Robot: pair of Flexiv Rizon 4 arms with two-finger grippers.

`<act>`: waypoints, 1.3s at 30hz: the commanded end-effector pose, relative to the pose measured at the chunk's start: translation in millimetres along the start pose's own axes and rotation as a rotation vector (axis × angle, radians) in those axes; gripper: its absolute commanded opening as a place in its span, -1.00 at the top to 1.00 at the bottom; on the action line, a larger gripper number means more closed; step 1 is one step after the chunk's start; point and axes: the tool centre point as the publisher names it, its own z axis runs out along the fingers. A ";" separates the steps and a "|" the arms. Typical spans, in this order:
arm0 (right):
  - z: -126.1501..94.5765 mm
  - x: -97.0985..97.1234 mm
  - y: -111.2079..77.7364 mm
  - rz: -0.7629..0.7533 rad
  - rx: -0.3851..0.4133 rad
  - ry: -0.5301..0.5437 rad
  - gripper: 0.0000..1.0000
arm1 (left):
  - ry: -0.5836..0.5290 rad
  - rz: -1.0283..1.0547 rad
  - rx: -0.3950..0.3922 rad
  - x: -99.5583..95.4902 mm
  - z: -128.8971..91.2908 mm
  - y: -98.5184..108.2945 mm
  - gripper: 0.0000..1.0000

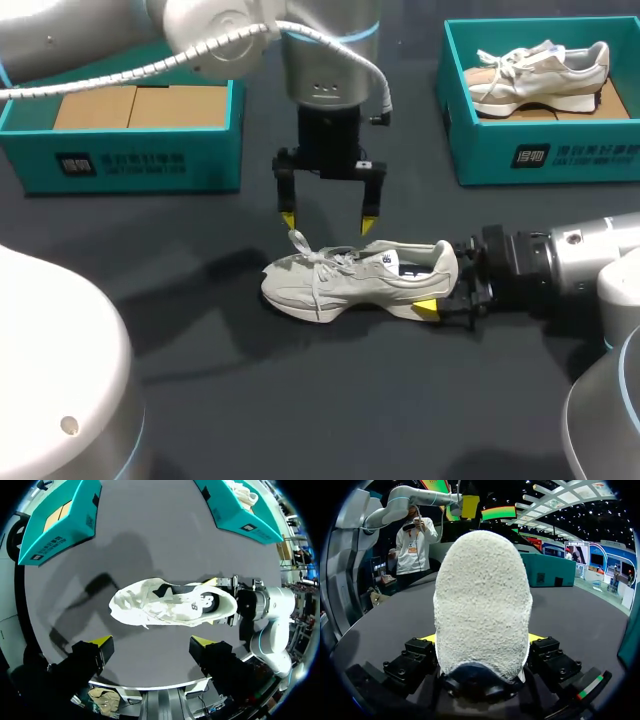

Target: Take the shoe out of the shoebox, open the shoe tongue, remove and reinsert the insole, then place the shoe into the shoebox

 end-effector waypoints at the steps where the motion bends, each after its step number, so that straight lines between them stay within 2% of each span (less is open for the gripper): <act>1: 0.9 0.6 0.1 0.000 0.004 0.000 1.00 | -0.053 -0.055 0.048 35.3 2.1 2.0 -1.00; 10: 0.9 0.6 0.1 0.000 0.004 0.000 1.00 | -0.053 -0.055 0.048 35.3 2.1 2.0 -1.00; 14: 0.9 0.6 0.1 0.000 0.004 0.000 1.00 | -0.130 -0.096 0.018 54.0 20.7 -4.0 -1.00; 21: 0.9 0.6 0.1 0.000 0.004 0.000 1.00 | -0.212 -0.132 0.023 74.6 40.5 -6.9 -1.00; 32: 0.9 0.6 0.1 0.000 0.004 0.000 1.00 | -0.300 -0.169 0.015 83.8 69.5 -24.3 -1.00; 39: 0.9 0.6 0.1 0.000 0.004 0.000 1.00 | -0.351 -0.166 0.016 82.8 84.9 -30.7 -1.00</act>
